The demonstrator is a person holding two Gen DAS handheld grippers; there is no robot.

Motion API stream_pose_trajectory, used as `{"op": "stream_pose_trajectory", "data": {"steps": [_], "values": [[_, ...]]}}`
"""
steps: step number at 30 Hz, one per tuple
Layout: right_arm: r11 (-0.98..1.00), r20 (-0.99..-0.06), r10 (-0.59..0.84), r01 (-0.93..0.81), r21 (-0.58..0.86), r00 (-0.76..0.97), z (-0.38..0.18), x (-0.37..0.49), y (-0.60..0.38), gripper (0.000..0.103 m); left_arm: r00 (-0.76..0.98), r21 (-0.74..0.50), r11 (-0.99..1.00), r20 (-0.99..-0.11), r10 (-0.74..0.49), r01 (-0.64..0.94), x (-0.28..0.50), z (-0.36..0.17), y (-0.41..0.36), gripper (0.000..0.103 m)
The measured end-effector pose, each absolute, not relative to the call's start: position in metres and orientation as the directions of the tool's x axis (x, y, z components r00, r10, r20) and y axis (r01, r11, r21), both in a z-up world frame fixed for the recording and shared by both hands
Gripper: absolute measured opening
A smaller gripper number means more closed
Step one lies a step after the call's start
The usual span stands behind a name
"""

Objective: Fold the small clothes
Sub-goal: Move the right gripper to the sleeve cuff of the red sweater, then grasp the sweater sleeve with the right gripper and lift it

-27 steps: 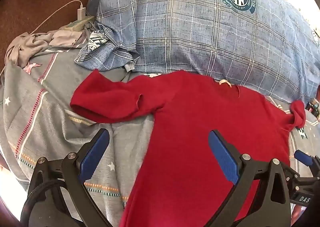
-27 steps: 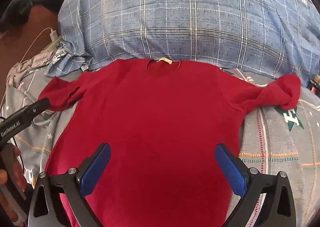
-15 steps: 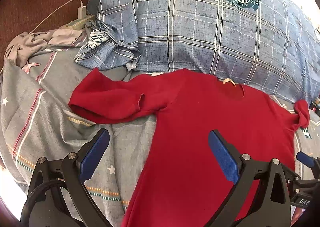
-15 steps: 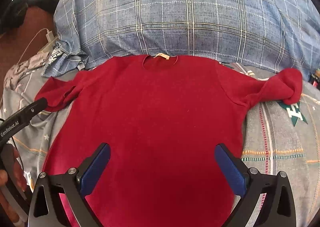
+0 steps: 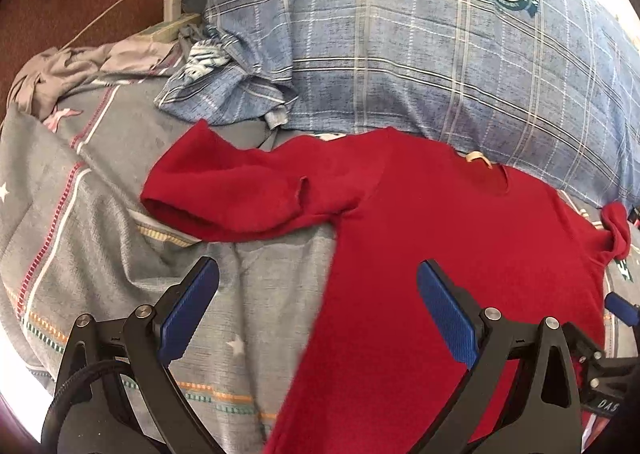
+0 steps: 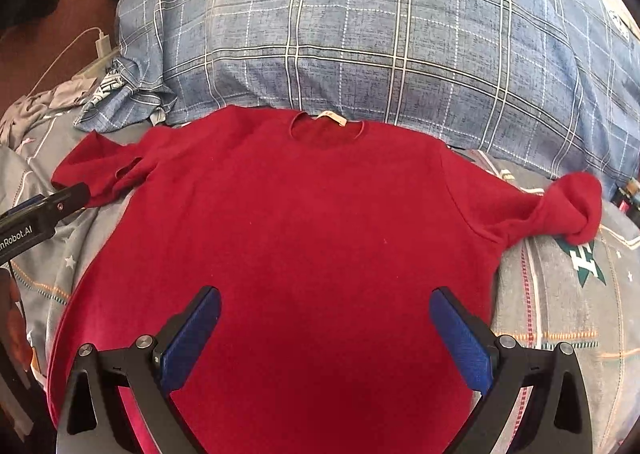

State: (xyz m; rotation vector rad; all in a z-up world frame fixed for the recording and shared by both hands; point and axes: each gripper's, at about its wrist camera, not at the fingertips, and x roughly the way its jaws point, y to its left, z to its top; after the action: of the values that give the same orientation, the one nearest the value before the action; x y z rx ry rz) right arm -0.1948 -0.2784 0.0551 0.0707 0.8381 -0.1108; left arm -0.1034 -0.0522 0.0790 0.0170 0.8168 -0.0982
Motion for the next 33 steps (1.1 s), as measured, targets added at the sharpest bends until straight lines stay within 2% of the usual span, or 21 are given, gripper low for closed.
{"op": "stream_pose_trajectory", "data": {"steps": [12,15,17,20,25,31,33], "values": [[0.995,-0.748,-0.022,0.087,0.048,0.663,0.057,-0.177,-0.271,0.1,0.643,-0.057,0.998,-0.764,-0.05,0.009,-0.073,0.073,-0.007,0.1],[0.996,-0.75,0.012,0.057,0.066,0.661,0.058,-0.17,-0.266,0.089,0.634,-0.069,0.998,-0.771,-0.059,0.008,-0.065,0.075,-0.005,0.1],[0.993,-0.75,0.075,0.017,0.114,0.657,0.06,-0.161,-0.259,0.084,0.637,-0.078,0.997,-0.769,-0.056,-0.007,-0.063,0.077,-0.002,0.1],[0.979,-0.729,0.187,-0.065,0.193,0.658,0.066,-0.143,-0.244,0.079,0.641,-0.04,0.998,-0.767,0.005,-0.056,-0.063,0.075,0.005,0.1],[0.947,-0.704,0.321,-0.203,0.25,0.633,0.075,-0.1,-0.201,0.064,0.645,-0.005,0.995,-0.762,0.061,-0.1,-0.062,0.066,0.014,0.1],[0.912,-0.71,0.408,-0.292,0.287,0.574,0.069,-0.053,-0.148,0.053,0.637,-0.005,0.994,-0.768,0.066,-0.109,-0.059,0.052,0.022,0.1],[0.903,-0.719,0.427,-0.301,0.307,0.549,0.062,-0.034,-0.134,0.053,0.627,0.007,0.994,-0.776,0.071,-0.105,-0.057,0.047,0.022,0.1]]}}
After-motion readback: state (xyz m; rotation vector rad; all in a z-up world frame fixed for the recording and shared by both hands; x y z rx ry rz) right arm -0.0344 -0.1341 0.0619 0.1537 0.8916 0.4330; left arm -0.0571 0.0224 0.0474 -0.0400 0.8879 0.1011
